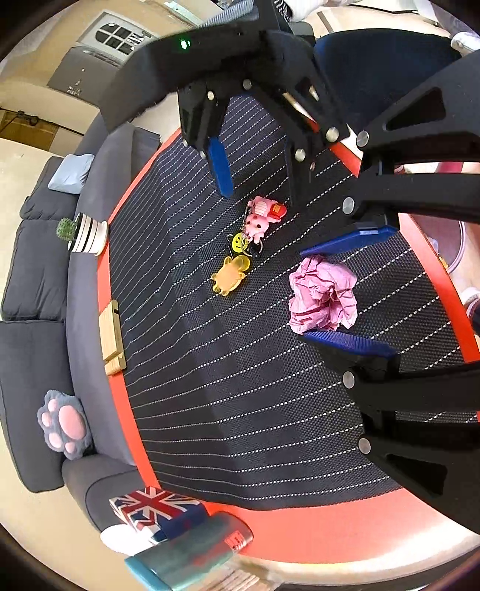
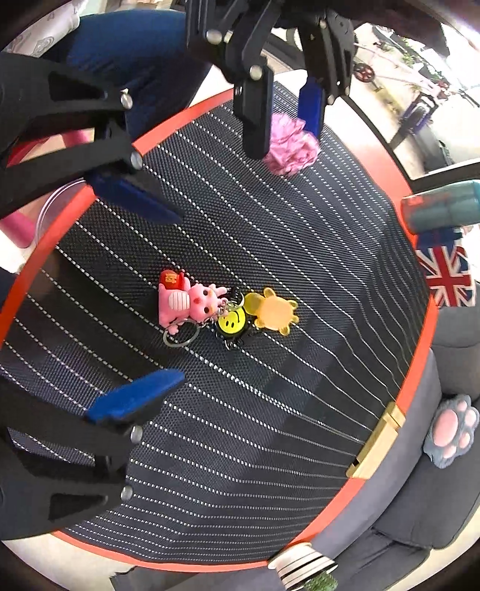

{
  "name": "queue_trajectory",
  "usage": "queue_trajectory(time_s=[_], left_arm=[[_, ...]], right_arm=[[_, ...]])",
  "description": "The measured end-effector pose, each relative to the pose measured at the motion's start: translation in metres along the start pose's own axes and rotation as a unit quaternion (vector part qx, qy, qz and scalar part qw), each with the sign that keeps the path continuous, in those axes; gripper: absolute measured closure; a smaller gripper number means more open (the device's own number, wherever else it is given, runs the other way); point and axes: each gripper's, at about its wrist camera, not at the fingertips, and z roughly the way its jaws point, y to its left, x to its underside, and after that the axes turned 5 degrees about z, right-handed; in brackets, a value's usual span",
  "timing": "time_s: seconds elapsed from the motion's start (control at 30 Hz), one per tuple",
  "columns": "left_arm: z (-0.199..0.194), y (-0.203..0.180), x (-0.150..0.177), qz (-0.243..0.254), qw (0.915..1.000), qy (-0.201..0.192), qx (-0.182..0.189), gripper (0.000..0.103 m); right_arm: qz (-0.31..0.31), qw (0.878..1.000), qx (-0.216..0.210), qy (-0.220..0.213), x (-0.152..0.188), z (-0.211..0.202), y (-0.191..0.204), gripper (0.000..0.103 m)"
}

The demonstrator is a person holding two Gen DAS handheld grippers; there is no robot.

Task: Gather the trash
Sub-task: 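Grasp the pink dragon keychain with right while left holds the pink paper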

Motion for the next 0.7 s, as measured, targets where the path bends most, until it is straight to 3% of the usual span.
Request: queue_trajectory(time_s=[0.13,0.37,0.7], left_arm=[[0.0,0.002,0.003,-0.003,1.0,0.0,0.002,0.063],[0.001,0.006,0.007,-0.009,0.9999,-0.001,0.004,0.063],[-0.002,0.002,0.008,-0.01,0.9999,-0.005,0.008,0.063]], right_arm=[[0.001,1.0,0.005,0.01,0.0,0.008,-0.003,0.046],[-0.004,1.0,0.006,0.009,0.001,0.011,-0.002,0.064],[0.005,1.0,0.003,-0.014,0.004,-0.002,-0.004,0.066]])
